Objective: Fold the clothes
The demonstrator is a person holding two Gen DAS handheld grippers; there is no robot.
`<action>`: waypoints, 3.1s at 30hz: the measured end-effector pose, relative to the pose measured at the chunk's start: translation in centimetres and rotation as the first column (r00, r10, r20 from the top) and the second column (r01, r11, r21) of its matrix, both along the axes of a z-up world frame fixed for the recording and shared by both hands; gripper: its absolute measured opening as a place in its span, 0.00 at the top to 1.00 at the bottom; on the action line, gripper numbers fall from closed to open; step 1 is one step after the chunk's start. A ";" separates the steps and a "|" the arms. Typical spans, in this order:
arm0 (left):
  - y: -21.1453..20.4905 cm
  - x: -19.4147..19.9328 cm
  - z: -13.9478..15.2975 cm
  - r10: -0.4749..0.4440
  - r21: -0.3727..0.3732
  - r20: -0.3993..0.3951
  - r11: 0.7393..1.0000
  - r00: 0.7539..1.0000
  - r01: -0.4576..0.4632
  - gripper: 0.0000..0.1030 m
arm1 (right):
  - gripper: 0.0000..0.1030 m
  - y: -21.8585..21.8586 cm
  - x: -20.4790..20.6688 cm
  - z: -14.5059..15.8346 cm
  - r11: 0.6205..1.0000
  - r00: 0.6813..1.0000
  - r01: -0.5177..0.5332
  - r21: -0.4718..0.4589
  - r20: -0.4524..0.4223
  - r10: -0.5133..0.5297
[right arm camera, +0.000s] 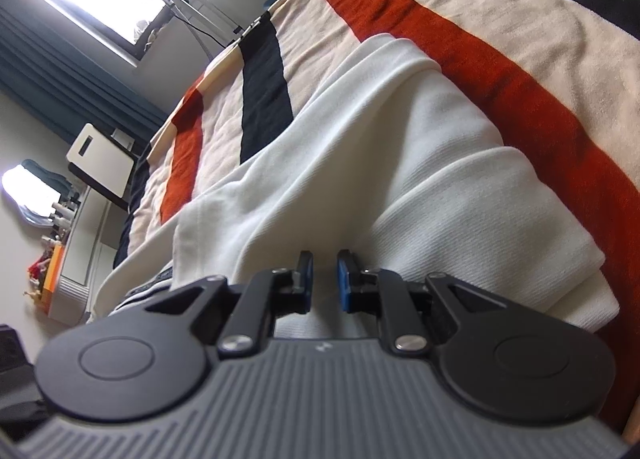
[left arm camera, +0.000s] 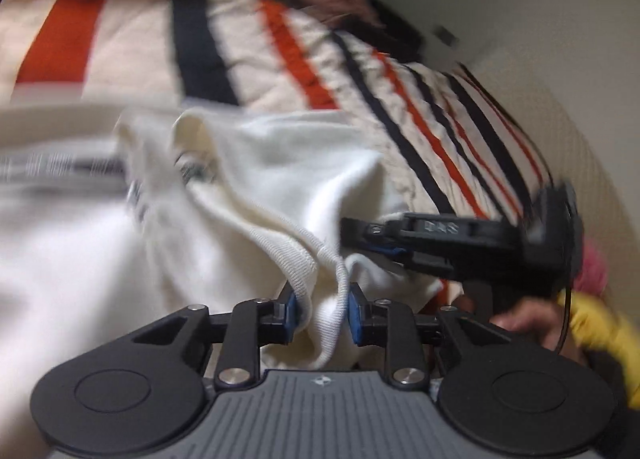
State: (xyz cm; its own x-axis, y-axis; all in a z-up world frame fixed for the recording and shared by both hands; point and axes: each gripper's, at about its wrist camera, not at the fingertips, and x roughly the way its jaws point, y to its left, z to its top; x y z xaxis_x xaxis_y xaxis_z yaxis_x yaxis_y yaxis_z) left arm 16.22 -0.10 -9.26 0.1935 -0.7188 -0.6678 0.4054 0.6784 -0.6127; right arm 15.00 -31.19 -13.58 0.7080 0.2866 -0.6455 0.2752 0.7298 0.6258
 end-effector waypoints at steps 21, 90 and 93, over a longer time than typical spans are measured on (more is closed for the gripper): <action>1.9 -1.6 0.3 0.096 -0.067 0.051 0.993 0.994 -0.092 0.91 | 0.84 1.7 -0.1 1.1 0.980 0.999 -0.032 -0.194 0.036 0.040; 3.8 -6.8 15.5 0.579 -0.133 0.793 0.468 0.190 -0.874 0.85 | 0.80 1.9 -3.1 4.8 0.890 0.995 0.023 -0.456 0.098 0.024; -2.2 -6.9 16.5 0.551 -0.177 0.817 0.520 0.170 -0.835 0.87 | 0.80 -0.5 -3.7 5.5 0.910 0.990 0.097 -0.402 0.132 -0.047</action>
